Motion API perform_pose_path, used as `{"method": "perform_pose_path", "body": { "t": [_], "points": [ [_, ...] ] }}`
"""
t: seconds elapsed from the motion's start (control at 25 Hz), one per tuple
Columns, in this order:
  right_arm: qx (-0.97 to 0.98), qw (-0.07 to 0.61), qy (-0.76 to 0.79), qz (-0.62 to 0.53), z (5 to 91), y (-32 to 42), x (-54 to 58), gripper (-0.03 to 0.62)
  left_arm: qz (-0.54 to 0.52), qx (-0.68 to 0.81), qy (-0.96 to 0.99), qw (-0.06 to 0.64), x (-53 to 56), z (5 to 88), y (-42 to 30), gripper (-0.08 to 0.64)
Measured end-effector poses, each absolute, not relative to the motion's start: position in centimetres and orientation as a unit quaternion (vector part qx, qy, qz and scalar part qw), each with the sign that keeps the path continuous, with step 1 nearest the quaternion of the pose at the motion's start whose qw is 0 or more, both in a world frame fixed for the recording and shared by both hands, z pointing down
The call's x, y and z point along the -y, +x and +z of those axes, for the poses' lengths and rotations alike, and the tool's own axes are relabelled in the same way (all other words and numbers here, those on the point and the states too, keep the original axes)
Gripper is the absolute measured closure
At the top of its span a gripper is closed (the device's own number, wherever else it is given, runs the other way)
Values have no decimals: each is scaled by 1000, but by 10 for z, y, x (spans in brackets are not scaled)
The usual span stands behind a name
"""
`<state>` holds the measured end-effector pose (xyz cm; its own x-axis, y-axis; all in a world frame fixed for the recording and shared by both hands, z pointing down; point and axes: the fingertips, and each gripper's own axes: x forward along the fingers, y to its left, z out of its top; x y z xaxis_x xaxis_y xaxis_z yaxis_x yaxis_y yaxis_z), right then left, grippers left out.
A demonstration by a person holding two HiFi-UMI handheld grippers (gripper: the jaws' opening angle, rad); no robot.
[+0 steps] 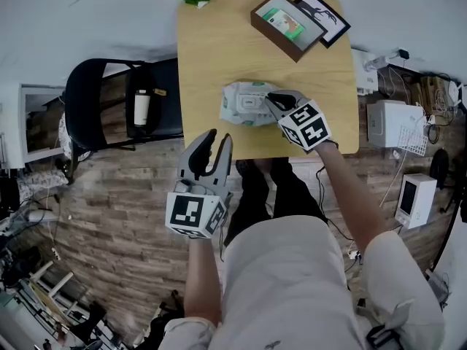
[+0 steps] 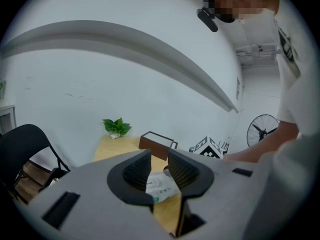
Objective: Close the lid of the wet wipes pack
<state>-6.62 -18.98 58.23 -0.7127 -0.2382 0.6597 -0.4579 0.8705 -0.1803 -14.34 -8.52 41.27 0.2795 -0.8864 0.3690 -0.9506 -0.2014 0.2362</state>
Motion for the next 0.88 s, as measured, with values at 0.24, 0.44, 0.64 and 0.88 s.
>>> {"method": "perform_pose_path", "body": {
  "t": [0.24, 0.44, 0.64, 0.88],
  "points": [
    [901, 340, 206, 173, 589, -64, 178, 560, 83, 572, 788, 211, 83, 418, -149, 459],
    [895, 350, 211, 178, 597, -63, 168, 558, 86, 558, 798, 211, 85, 421, -152, 459],
    [890, 365, 211, 176, 606, -62, 161, 573, 89, 545, 806, 212, 88, 425, -150, 459],
    [885, 367, 216, 190, 611, -62, 159, 574, 92, 536, 811, 216, 89, 429, -148, 459]
  ]
}}
